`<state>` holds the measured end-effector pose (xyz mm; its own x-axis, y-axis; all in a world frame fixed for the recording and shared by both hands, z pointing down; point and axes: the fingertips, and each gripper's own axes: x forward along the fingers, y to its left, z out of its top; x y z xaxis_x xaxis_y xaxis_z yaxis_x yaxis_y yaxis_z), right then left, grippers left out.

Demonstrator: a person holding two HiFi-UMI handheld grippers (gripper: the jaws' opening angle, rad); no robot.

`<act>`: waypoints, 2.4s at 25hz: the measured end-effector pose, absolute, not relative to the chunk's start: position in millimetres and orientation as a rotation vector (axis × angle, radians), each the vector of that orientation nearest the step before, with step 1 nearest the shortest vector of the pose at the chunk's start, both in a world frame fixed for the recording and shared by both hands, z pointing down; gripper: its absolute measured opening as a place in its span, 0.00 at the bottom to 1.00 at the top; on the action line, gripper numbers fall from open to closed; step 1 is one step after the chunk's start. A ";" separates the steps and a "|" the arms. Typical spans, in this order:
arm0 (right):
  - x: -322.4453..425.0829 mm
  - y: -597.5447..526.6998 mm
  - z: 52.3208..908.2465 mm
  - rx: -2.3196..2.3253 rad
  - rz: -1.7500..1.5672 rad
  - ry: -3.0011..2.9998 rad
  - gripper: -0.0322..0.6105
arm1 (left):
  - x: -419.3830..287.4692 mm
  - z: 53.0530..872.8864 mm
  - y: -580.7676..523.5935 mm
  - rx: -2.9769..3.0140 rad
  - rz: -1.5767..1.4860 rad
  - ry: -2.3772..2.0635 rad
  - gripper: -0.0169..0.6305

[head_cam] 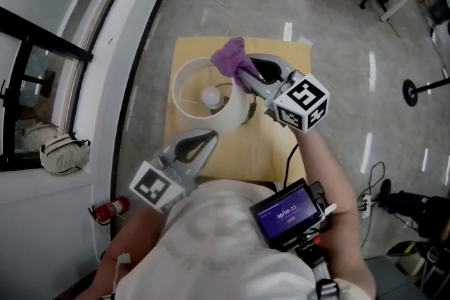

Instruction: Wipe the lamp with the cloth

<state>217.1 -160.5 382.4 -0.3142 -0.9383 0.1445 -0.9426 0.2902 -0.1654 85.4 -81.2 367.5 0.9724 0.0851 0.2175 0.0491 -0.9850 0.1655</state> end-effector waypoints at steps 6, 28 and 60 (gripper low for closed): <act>233.8 -165.3 455.6 1.836 0.641 -2.405 0.21 | 76.9 368.4 -84.8 2.955 0.354 0.057 0.03; 229.6 -198.1 397.6 1.545 0.496 -2.648 0.21 | 62.3 365.2 -107.5 2.992 0.273 -0.062 0.03; 260.1 -217.0 546.5 1.311 0.868 -2.436 0.21 | 47.1 366.7 -151.7 2.964 0.281 -0.214 0.03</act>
<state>260.1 -217.0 546.5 -0.5678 -0.6767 0.4687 -0.8206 0.4205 -0.3870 47.1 -151.7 366.7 0.9721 -0.1270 0.1970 -0.1565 -0.9775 0.1417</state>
